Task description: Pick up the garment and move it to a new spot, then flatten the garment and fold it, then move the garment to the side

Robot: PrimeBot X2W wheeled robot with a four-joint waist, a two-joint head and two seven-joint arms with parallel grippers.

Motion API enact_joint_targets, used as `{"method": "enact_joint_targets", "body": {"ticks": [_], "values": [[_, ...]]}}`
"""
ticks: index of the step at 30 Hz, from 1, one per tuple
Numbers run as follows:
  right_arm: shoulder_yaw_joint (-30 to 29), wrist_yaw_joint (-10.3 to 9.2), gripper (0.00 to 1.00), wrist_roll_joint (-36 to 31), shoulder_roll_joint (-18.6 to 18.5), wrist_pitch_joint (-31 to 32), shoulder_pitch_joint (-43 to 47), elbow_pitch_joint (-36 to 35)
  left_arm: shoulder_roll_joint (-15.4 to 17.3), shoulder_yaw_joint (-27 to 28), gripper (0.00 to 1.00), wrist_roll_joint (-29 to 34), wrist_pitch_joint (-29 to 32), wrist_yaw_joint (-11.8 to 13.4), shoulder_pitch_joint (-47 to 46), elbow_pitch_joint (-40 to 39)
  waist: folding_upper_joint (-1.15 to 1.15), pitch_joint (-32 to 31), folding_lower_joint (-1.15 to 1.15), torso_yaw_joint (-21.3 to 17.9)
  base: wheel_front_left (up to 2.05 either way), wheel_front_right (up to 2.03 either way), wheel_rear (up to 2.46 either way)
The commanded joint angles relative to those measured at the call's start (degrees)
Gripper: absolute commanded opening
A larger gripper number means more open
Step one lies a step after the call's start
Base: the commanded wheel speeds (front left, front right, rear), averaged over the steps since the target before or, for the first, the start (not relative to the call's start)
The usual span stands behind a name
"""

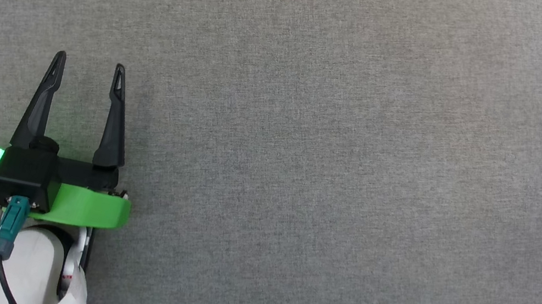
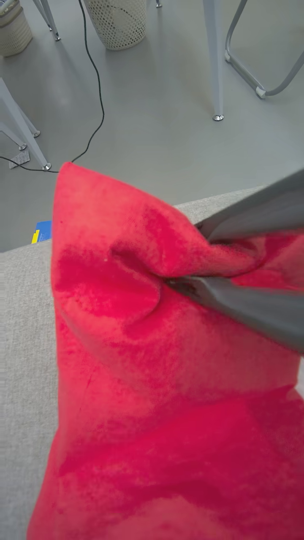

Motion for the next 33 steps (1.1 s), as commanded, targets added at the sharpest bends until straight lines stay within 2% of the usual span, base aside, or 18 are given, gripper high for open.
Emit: {"method": "enact_joint_targets", "body": {"ticks": [1,5,9,12,15,19,21,24,28,33], "values": [[-0.6,-0.1,1.0,-0.5,-0.1,-1.5,-1.2,0.8,0.2,0.0,1.0,0.2,-0.3,0.4,-0.8,0.3,0.0,-1.5,-0.01,0.5,0.0,0.0,0.0],[-1.5,-0.1,1.0,-1.6,-0.5,-5.7,-1.0,2.4,-0.5,-0.3,1.0,-0.5,-0.3,0.8,-0.1,1.4,0.0,-5.3,-0.01,1.4,0.0,0.0,0.0],[-2.3,-0.1,1.0,-4.3,-0.9,-13.9,-0.4,0.6,-1.2,-0.2,1.0,-1.3,-0.3,1.3,1.8,2.4,0.0,-9.7,-0.01,2.2,0.0,0.0,0.0],[-3.9,-0.1,1.0,-6.9,0.4,-21.7,0.5,-2.1,-1.7,0.1,1.0,-2.0,-0.3,1.8,3.7,2.8,0.0,-12.9,-0.01,2.9,0.0,0.0,0.0],[-6.6,-0.1,1.0,-9.2,2.6,-25.8,2.0,-5.7,-2.2,0.5,1.0,-2.7,-0.3,2.1,5.6,3.0,0.0,-15.4,-0.01,3.7,0.0,0.0,0.0],[-12.4,-0.1,1.0,-13.7,7.5,-26.9,6.8,-14.4,-2.7,0.4,1.0,-3.2,-0.3,2.3,7.5,3.7,0.0,-18.6,-0.01,5.4,0.0,0.0,0.0],[-16.7,-0.1,1.0,-16.0,10.9,-27.0,10.2,-21.5,-3.0,0.5,1.0,-3.4,-0.3,2.4,8.1,4.0,0.0,-19.9,-0.01,6.4,0.0,0.0,0.0],[-22.0,-0.1,1.0,-19.4,17.9,-27.0,17.3,-32.2,-3.3,0.4,1.0,-3.9,-0.3,2.2,8.9,4.6,0.0,-21.8,-0.01,7.8,0.0,0.0,0.0],[-23.6,-0.1,1.0,-22.3,26.3,-27.0,26.0,-41.2,-3.6,0.4,1.0,-4.4,-0.3,1.7,9.8,5.3,0.0,-23.8,-0.01,9.7,0.0,0.0,0.0],[-22.4,-0.1,1.0,-23.9,32.3,-27.0,34.2,-44.9,-3.8,-0.2,1.0,-4.3,-0.3,1.1,10.3,6.9,0.0,-25.8,-0.01,11.6,0.0,0.0,0.0]]}}
